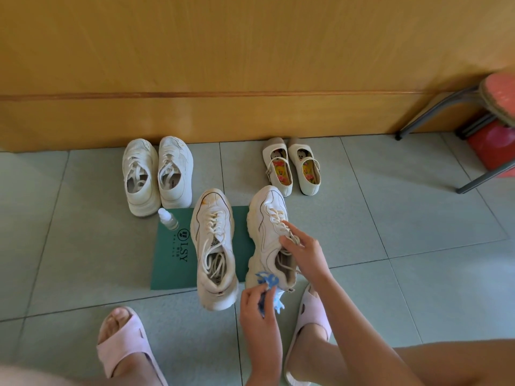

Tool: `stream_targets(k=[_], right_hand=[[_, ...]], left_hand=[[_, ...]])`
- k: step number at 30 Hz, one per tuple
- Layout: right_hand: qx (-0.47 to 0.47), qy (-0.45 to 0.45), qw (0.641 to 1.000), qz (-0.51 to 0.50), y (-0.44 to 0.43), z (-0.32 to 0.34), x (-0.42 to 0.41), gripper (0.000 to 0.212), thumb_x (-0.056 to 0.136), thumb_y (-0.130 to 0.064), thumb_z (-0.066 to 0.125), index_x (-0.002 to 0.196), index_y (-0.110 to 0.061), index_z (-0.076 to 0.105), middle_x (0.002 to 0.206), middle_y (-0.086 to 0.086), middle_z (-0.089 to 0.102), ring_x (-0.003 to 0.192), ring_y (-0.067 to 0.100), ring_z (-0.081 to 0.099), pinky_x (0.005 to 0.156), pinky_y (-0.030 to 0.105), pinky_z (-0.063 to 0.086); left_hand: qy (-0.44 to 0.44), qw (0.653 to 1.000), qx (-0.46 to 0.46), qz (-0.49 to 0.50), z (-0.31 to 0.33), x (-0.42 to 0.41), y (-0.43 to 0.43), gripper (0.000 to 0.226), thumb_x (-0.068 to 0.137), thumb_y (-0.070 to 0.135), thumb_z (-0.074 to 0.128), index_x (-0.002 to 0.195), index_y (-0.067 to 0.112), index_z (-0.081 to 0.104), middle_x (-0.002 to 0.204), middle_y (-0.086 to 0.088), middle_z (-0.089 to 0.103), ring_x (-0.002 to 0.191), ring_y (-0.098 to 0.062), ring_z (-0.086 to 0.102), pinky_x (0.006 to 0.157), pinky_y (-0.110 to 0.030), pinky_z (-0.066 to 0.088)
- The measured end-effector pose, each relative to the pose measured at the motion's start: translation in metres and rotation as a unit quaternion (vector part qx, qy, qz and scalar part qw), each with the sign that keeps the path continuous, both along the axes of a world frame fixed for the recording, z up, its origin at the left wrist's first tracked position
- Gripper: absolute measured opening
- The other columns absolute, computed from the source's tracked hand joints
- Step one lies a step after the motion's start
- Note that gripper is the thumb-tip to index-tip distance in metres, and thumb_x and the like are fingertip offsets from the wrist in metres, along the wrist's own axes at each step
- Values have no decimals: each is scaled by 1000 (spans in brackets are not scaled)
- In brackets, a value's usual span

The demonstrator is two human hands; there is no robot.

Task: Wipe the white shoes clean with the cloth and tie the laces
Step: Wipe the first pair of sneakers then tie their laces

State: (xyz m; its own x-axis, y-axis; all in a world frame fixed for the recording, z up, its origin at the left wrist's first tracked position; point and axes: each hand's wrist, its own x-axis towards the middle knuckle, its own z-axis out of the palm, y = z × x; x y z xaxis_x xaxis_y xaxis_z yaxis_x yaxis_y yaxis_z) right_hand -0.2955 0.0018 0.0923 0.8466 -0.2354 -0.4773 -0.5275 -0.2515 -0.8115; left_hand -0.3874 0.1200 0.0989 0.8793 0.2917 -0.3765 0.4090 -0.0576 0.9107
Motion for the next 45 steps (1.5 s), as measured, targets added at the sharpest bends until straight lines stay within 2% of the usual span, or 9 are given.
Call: stream_targets(k=[5, 10, 14, 17, 21, 27, 37, 42, 45], right_hand=[[-22, 1, 1000, 7, 5, 1, 1, 41, 92, -27, 56, 131, -39, 51, 125, -1, 61, 93, 9, 64, 68, 15, 51], [-69, 4, 997, 24, 17, 3, 5, 43, 91, -30, 58, 131, -41, 49, 137, -2, 54, 98, 13, 64, 76, 28, 57], [-122, 5, 992, 32, 26, 5, 7, 43, 92, -29, 56, 133, -40, 49, 137, -1, 53, 71, 7, 59, 54, 19, 47], [-134, 17, 990, 27, 28, 5, 7, 43, 91, -29, 55, 132, -43, 49, 130, 4, 58, 88, 17, 64, 66, 30, 56], [-125, 29, 992, 17, 28, 8, 7, 43, 91, -31, 56, 131, -44, 49, 129, 5, 59, 78, 14, 63, 59, 28, 54], [-124, 19, 992, 30, 38, 11, 5, 42, 91, -28, 57, 131, -41, 51, 126, 4, 61, 79, 11, 58, 74, 32, 57], [-136, -6, 991, 10, 48, 16, 8, 38, 93, -31, 55, 131, -36, 52, 135, 1, 56, 112, 19, 60, 82, 33, 55], [-141, -9, 990, 17, 46, 19, 16, 38, 92, -28, 57, 130, -33, 54, 132, 3, 57, 85, 10, 57, 72, 27, 54], [-139, 13, 990, 31, 45, 23, 16, 41, 89, -32, 61, 129, -36, 53, 138, 1, 52, 102, 15, 60, 81, 36, 55]], left_hand=[[27, 999, 13, -14, -7, -14, 4, 24, 86, 12, 65, 72, 29, 57, 78, -4, 58, 77, -3, 55, 60, -8, 41], [46, 998, 14, -49, -10, -23, 12, 26, 86, 9, 66, 71, 31, 60, 75, -4, 64, 71, -4, 58, 58, -9, 42], [48, 999, -4, -14, -3, -22, 27, 17, 87, 12, 64, 75, 24, 63, 78, -4, 65, 76, -3, 60, 60, -10, 44], [27, 999, -20, 12, 8, -15, 41, 14, 87, 10, 64, 78, 21, 66, 74, -4, 66, 66, -9, 58, 57, -12, 43], [-33, 999, -27, 17, 33, 8, 52, 10, 87, 14, 62, 83, 22, 68, 76, 4, 69, 71, -5, 62, 62, -10, 44], [-90, 995, -16, 43, 55, 52, 62, 9, 90, 18, 61, 85, 20, 68, 79, 1, 67, 69, -4, 58, 62, -9, 43], [-70, 996, 12, 61, 46, 86, 84, 19, 92, 25, 58, 95, 9, 69, 85, -5, 68, 74, -9, 59, 61, -7, 42], [-56, 997, 7, 43, 46, 93, 84, 12, 92, 26, 58, 86, 20, 67, 81, 2, 68, 76, -8, 61, 63, -9, 43], [-39, 999, -13, 36, 46, 99, 84, 10, 92, 26, 59, 85, 24, 65, 82, 6, 68, 76, -1, 62, 66, -12, 47]])
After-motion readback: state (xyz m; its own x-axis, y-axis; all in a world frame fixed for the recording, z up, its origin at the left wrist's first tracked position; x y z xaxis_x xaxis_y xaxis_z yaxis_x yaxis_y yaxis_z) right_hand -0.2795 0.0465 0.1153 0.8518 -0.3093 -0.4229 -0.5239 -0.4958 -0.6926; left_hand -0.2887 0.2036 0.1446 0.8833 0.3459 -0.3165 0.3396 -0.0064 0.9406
